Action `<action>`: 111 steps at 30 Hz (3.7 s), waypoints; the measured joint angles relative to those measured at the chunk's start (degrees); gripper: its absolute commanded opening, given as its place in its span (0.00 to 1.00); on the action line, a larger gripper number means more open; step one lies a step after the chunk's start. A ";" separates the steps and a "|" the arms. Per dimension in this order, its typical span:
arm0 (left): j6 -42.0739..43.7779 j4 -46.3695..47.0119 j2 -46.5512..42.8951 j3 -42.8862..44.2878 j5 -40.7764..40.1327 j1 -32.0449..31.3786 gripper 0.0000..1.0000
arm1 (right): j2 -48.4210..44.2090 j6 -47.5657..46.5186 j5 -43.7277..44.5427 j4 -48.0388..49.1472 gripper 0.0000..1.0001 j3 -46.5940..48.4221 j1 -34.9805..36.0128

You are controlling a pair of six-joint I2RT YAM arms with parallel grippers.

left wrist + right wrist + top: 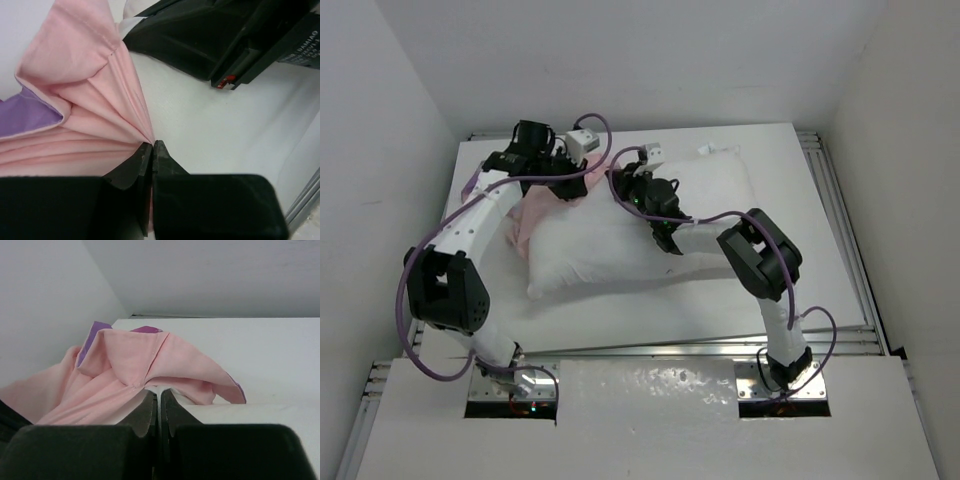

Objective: Put the pillow into the pillowcase

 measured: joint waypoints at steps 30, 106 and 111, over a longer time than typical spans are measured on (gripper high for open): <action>-3.02 2.71 -16.39 -22.73 -18.82 18.08 0.29 | -22.23 -39.58 -24.24 -47.45 0.82 2.99 0.55; 3.72 -11.63 -4.22 -1.11 3.89 4.72 0.00 | 13.35 2.23 18.05 -26.93 0.00 27.17 7.87; -3.04 -4.17 -4.17 -5.70 1.16 4.00 0.00 | 11.56 7.56 15.61 -21.86 0.00 20.83 8.35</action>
